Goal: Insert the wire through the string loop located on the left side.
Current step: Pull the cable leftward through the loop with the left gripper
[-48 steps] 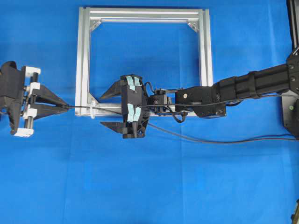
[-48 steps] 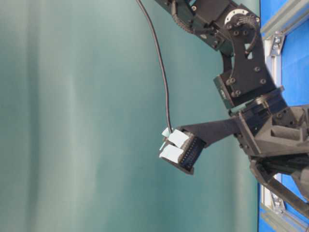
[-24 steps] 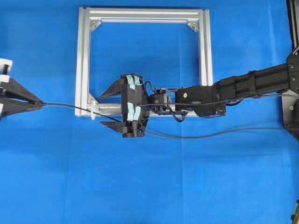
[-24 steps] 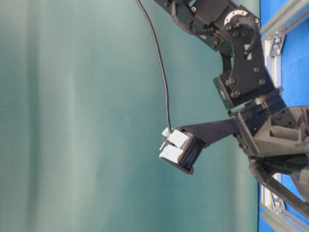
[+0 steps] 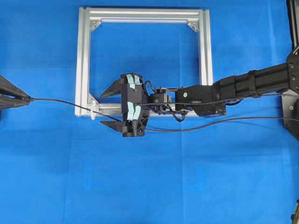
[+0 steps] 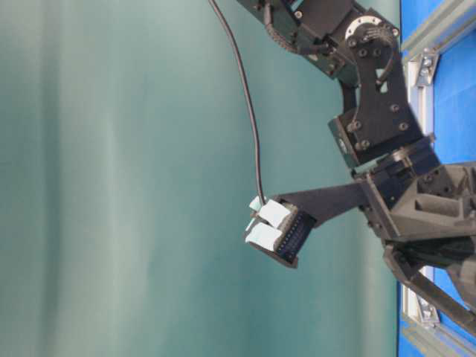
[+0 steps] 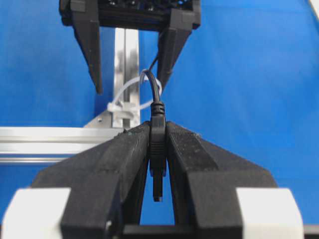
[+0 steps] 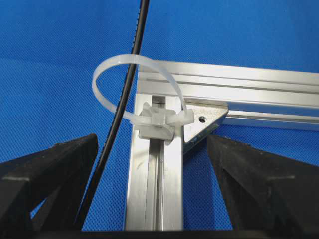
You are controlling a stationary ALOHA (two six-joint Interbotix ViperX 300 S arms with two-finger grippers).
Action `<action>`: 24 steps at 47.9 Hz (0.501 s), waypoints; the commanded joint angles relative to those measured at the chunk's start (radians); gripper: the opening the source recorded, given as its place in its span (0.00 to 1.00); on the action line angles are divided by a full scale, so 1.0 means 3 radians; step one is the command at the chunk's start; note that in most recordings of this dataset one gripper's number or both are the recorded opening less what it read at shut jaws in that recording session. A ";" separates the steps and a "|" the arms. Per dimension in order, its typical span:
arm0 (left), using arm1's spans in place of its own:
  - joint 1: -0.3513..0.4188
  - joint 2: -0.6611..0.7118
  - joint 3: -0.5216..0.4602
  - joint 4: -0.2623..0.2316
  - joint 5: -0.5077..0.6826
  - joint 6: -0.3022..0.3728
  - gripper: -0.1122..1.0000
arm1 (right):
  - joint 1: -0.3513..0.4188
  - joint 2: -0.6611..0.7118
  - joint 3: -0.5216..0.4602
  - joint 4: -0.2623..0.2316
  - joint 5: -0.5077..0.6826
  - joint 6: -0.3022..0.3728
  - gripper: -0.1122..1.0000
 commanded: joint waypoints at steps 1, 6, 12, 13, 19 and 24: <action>0.0010 0.0036 -0.0051 0.0005 -0.0046 0.0000 0.17 | -0.0010 -0.0164 -0.0061 0.0005 -0.0031 -0.0005 0.96; 0.0015 0.0041 -0.0046 0.0005 -0.0066 0.0000 0.17 | -0.0010 -0.0164 -0.0066 0.0010 -0.0036 -0.0005 0.96; 0.0015 0.0051 -0.0020 0.0010 -0.0107 0.0000 0.17 | -0.0010 -0.0159 -0.0061 0.0010 -0.0031 -0.0005 0.96; 0.0010 0.0056 -0.0015 0.0005 -0.0118 -0.0005 0.17 | -0.0015 -0.0164 -0.0061 0.0010 -0.0036 -0.0005 0.96; 0.0015 0.0077 -0.0005 0.0005 -0.0143 -0.0005 0.17 | -0.0015 -0.0159 -0.0066 0.0010 -0.0031 -0.0005 0.96; 0.0015 0.0077 0.0000 0.0005 -0.0153 -0.0005 0.18 | -0.0015 -0.0159 -0.0066 0.0010 -0.0036 -0.0005 0.96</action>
